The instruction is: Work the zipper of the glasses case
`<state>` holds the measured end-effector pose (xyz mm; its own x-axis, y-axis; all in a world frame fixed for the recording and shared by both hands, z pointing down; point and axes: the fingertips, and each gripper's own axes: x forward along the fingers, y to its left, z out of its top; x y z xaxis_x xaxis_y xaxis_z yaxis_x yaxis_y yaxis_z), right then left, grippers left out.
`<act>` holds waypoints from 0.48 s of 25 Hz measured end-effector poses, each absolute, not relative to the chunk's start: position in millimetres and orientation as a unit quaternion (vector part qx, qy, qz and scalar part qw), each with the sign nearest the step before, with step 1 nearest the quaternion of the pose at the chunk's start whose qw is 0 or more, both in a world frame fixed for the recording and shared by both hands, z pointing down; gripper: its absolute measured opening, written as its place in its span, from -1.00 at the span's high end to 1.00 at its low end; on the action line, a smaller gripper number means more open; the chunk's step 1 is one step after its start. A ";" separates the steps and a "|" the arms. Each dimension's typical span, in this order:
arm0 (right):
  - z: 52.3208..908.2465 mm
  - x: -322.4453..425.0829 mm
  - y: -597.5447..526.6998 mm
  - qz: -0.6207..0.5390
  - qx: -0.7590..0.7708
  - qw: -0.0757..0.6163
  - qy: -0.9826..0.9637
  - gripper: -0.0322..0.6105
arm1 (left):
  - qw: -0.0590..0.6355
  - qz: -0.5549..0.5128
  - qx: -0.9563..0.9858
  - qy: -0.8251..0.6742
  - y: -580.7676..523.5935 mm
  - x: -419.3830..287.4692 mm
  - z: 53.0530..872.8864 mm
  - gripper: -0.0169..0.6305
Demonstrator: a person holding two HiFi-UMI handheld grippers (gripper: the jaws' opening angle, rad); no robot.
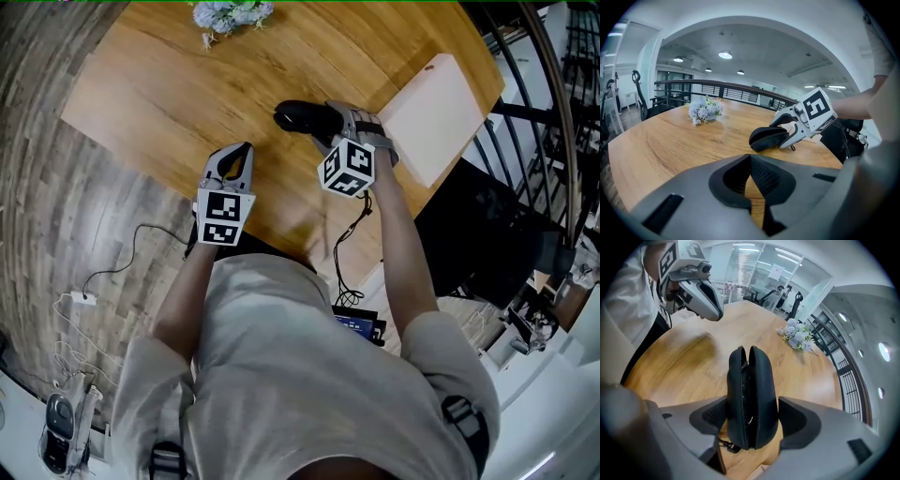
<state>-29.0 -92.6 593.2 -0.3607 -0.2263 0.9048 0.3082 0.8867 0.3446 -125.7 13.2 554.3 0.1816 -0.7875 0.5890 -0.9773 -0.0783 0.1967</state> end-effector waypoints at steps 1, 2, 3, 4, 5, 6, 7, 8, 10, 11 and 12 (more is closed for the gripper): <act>593.8 -30.1 -94.1 -0.239 -0.025 0.565 -0.789 -0.09 | 0.282 0.169 0.716 -0.615 12.6 -127.3 553.8 0.88; 594.1 -31.1 -95.4 -0.242 -0.025 0.566 -0.788 -0.09 | 0.282 0.171 0.717 -0.613 12.1 -128.9 553.4 0.88; 594.3 -31.7 -96.5 -0.245 -0.026 0.566 -0.787 -0.09 | 0.283 0.173 0.719 -0.611 11.7 -130.1 553.4 0.88; 594.3 -32.0 -97.6 -0.247 -0.025 0.567 -0.786 -0.09 | 0.284 0.175 0.720 -0.609 11.2 -130.8 553.6 0.88; 594.0 -32.2 -98.5 -0.248 -0.024 0.567 -0.785 -0.09 | 0.284 0.177 0.721 -0.607 10.5 -131.5 553.8 0.88; 593.7 -32.4 -99.1 -0.248 -0.022 0.568 -0.784 -0.09 | 0.283 0.180 0.723 -0.604 9.4 -132.3 553.6 0.88; 593.3 -32.8 -99.3 -0.248 -0.021 0.569 -0.784 -0.09 | 0.281 0.183 0.725 -0.602 8.1 -133.4 553.1 0.88; 592.8 -33.2 -99.1 -0.248 -0.020 0.570 -0.783 -0.08 | 0.279 0.185 0.727 -0.600 6.7 -134.4 552.0 0.88; 591.1 -33.2 -98.2 -0.250 -0.020 0.571 -0.782 -0.02 | 0.274 0.189 0.731 -0.596 3.5 -135.4 548.5 0.88; 589.6 -32.9 -97.7 -0.254 -0.021 0.570 -0.781 -0.02 | 0.271 0.190 0.732 -0.595 1.6 -135.5 545.9 0.88; 587.7 -32.5 -97.1 -0.260 -0.022 0.570 -0.779 -0.01 | 0.268 0.190 0.734 -0.595 -0.7 -135.8 542.9 0.88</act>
<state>-32.5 -97.1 587.7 -0.3498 -0.2623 0.8994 0.3295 0.8642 0.3802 -135.8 -0.7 542.9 0.2207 -0.7709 0.5975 -0.9745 -0.1489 0.1678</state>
